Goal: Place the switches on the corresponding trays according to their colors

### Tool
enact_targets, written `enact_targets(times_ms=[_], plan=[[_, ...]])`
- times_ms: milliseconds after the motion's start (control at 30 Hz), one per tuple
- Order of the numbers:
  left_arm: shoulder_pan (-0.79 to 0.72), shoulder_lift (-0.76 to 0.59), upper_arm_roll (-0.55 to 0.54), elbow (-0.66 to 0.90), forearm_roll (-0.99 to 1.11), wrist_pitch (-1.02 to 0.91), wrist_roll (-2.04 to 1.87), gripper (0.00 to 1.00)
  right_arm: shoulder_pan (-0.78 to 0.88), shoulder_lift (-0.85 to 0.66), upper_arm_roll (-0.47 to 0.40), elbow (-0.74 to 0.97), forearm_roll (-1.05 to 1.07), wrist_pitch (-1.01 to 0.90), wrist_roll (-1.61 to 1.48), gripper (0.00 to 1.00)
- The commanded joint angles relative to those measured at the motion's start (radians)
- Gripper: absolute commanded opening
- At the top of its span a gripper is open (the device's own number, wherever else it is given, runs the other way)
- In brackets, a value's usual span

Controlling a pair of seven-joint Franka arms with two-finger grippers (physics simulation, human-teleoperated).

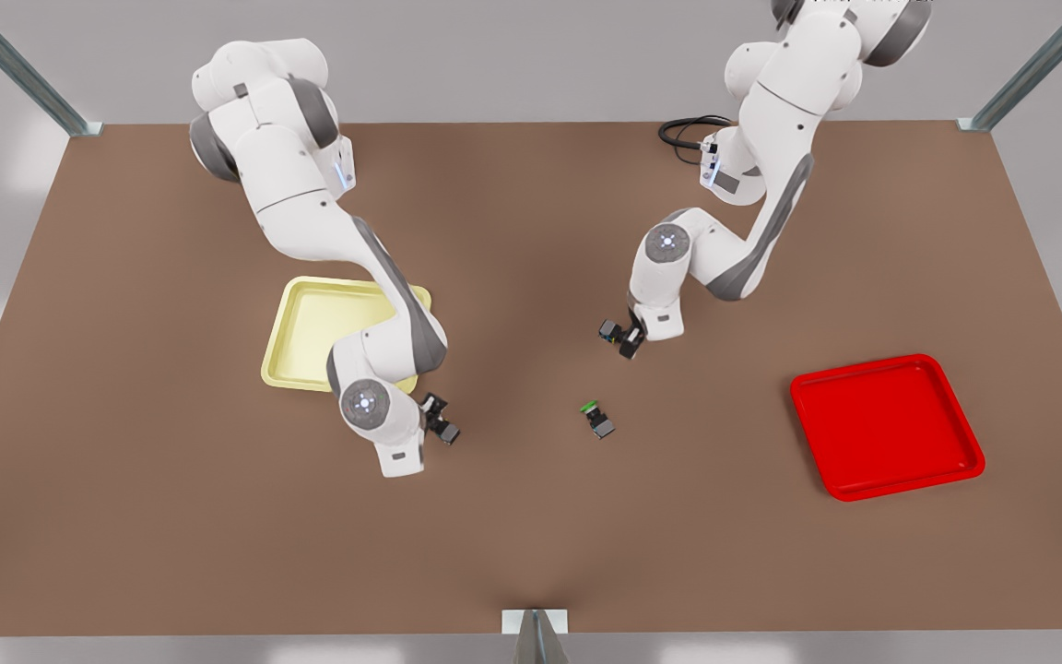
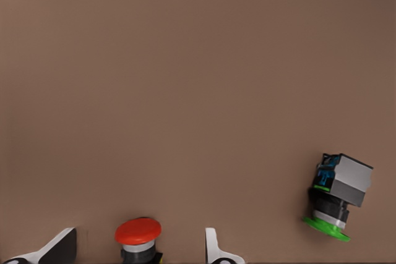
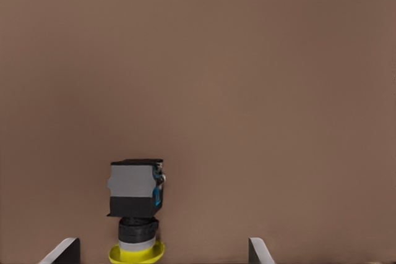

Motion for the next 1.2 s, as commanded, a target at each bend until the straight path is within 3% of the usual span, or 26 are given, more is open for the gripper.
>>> enact_targets(times_ms=[0,167,433,467,500,733,1133,1167], plan=[[-0.001,0.006,0.000,0.001,0.007,0.001,0.008,1.00,0.002,0.001,0.000,-0.005,0.007,0.006,0.007,1.00],[-0.034,-0.001,-0.008,-0.035,0.007,0.003,0.005,1.00,0.005,0.042,0.002,0.011,0.010,0.030,0.002,1.00],[-0.080,0.068,-0.005,0.007,0.003,0.004,-0.033,0.98,0.045,-0.007,0.008,-0.115,0.001,0.156,-0.021,1.00],[-0.082,0.077,-0.005,0.008,0.004,0.006,-0.035,0.94,0.045,-0.004,0.008,-0.114,0.002,0.156,-0.021,1.00],[-0.082,0.082,-0.005,0.010,0.006,0.021,-0.035,0.78,0.045,-0.002,0.008,-0.112,0.002,0.156,-0.021,1.00],[-0.105,0.126,-0.002,0.028,0.015,0.029,-0.036,0.63,0.042,0.024,0.006,-0.106,0.004,0.159,-0.014,1.00],[-0.105,0.141,0.021,0.044,0.066,0.026,-0.039,0.63,0.042,0.036,0.002,-0.106,0.001,0.162,-0.010,1.00],[-0.105,0.140,0.021,0.042,0.066,0.017,-0.047,0.63,0.042,0.038,0.002,-0.106,0.001,0.162,-0.010,0.93]])
